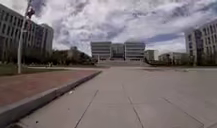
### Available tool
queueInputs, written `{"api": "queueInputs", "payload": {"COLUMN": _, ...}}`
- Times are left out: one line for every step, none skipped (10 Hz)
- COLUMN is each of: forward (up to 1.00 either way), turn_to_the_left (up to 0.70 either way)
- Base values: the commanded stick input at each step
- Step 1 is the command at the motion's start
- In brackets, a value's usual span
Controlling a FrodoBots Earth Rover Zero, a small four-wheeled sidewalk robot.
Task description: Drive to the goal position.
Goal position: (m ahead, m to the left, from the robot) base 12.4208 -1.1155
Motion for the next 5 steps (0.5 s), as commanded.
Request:
{"api": "queueInputs", "payload": {"forward": 1.0, "turn_to_the_left": 0.0}}
{"api": "queueInputs", "payload": {"forward": 1.0, "turn_to_the_left": 0.0}}
{"api": "queueInputs", "payload": {"forward": 1.0, "turn_to_the_left": 0.0}}
{"api": "queueInputs", "payload": {"forward": 1.0, "turn_to_the_left": 0.0}}
{"api": "queueInputs", "payload": {"forward": 1.0, "turn_to_the_left": 0.0}}
